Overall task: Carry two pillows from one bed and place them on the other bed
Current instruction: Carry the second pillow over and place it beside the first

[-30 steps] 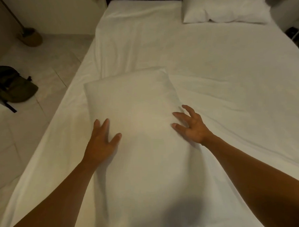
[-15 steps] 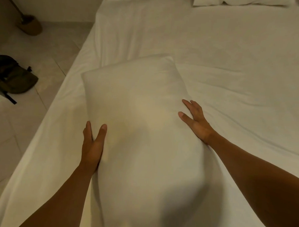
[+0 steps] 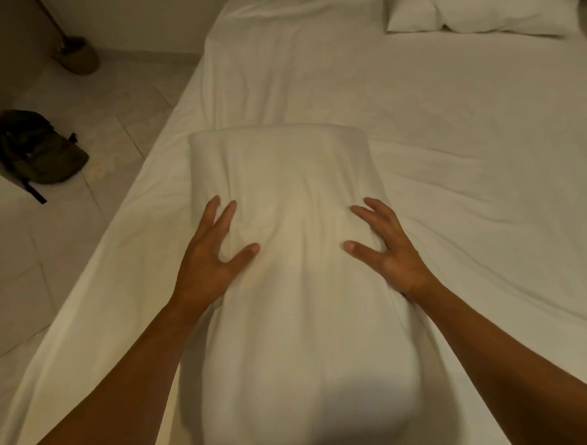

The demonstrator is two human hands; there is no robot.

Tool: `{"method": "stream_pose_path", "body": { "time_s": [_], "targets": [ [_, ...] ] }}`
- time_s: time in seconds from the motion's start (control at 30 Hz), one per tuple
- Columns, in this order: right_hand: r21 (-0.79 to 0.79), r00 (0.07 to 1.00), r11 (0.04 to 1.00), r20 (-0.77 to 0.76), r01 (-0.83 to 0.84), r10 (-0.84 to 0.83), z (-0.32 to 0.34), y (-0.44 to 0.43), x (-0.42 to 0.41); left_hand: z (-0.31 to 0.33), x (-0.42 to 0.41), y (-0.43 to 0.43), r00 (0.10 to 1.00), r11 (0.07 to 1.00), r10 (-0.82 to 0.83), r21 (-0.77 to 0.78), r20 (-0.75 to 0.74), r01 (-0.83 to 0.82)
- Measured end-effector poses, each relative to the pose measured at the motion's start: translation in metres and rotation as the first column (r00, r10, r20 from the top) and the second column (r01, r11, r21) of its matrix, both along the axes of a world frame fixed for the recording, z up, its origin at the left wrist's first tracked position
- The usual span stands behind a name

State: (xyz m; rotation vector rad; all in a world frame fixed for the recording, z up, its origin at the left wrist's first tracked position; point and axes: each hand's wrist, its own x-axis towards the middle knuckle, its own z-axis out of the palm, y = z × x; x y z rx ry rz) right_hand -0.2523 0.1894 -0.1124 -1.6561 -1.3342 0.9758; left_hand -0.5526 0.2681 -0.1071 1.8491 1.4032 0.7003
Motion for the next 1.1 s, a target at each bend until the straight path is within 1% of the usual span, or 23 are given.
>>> {"method": "stream_pose_path", "body": {
  "time_s": [0.07,0.17,0.3,0.5,0.6,0.77,0.87,0.97,1.1],
  "targets": [
    [0.003,1.0,1.0,0.026,0.002,-0.002,-0.006,-0.013,-0.003,-0.001,-0.003,-0.002,0.998,0.998,-0.059,0.02,-0.024,0.059],
    [-0.046,0.997,0.999,0.08,0.011,-0.008,-0.022,-0.03,-0.007,-0.01,-0.006,-0.004,0.984,0.99,-0.136,0.01,-0.117,0.138],
    [-0.065,0.993,0.998,0.12,0.02,-0.013,-0.035,-0.031,-0.009,-0.028,-0.01,-0.006,0.972,0.988,-0.152,0.012,-0.18,0.156],
    [-0.104,0.994,0.994,0.11,0.033,-0.022,-0.035,-0.026,-0.012,-0.036,-0.01,-0.003,0.975,0.991,-0.129,0.004,-0.182,0.132],
    [-0.096,0.995,0.994,0.093,0.051,-0.042,-0.024,-0.027,-0.016,-0.028,-0.007,-0.004,0.981,0.991,-0.132,0.011,-0.143,0.134],
    [-0.099,0.987,0.995,0.16,0.023,-0.006,0.009,-0.029,-0.027,-0.005,-0.01,-0.011,0.986,0.988,-0.15,0.027,-0.074,0.153],
    [-0.073,0.978,0.997,0.208,0.006,0.009,0.04,-0.03,-0.035,0.018,-0.017,-0.016,0.986,0.989,-0.144,0.032,-0.078,0.147],
    [-0.034,0.968,0.999,0.252,-0.013,0.021,0.081,-0.03,-0.046,0.05,-0.029,-0.02,0.99,0.989,-0.128,0.065,-0.065,0.133],
    [0.018,0.956,0.999,0.293,-0.038,0.031,0.149,-0.033,-0.064,0.111,-0.05,-0.026,0.993,0.988,-0.106,0.107,-0.061,0.112]
  ]
}}
